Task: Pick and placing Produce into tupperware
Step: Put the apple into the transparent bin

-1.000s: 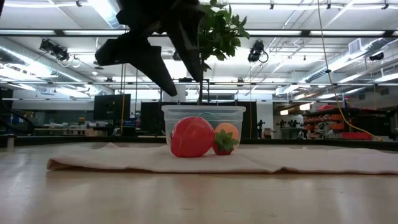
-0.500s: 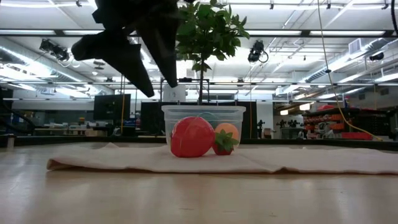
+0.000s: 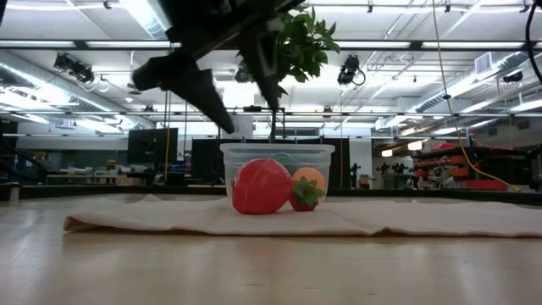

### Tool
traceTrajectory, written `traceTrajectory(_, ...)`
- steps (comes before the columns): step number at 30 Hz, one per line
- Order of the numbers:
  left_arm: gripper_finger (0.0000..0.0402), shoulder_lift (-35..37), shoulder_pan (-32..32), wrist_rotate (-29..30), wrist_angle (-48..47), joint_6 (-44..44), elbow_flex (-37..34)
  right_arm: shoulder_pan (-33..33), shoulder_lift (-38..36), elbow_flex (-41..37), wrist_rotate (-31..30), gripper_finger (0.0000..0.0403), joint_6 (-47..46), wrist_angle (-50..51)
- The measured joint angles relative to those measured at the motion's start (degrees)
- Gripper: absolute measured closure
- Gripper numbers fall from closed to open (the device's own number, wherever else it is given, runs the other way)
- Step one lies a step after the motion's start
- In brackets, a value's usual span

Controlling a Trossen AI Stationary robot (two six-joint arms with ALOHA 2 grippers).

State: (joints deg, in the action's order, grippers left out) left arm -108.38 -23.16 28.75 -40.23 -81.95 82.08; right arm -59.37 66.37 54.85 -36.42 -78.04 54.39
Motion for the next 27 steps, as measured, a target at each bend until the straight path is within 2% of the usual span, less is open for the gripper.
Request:
traceTrajectory(7, 0.0061, -0.02, 0.51, 0.00, 1.40, 1.66, 0.00, 0.00, 0.02, 0.00, 0.26, 0.0115, 0.00, 0.00)
traceTrajectory(12, 0.0029, -0.02, 0.36, -0.23, 2.06, 3.11, 0.00, 0.00, 0.02, 0.00, 0.42, 0.0115, 0.17, 0.00)
traceTrajectory(15, 0.0020, -0.02, 0.33, -2.03, 2.89, 5.94, 0.00, 0.00, 0.02, 0.00, 0.44, 0.0115, 0.17, 0.00)
traceTrajectory(21, 0.0009, -0.02, 0.55, -3.51, 0.28, 0.06, 0.00, 0.00, 0.02, 0.00, 0.48, 0.0115, -0.42, 0.00)
traceTrajectory(27, 0.0002, -0.02, 0.53, -3.52, -0.50, 0.10, 0.00, 0.00, 0.04, 0.00, 0.70, 0.0115, -0.44, -0.02)
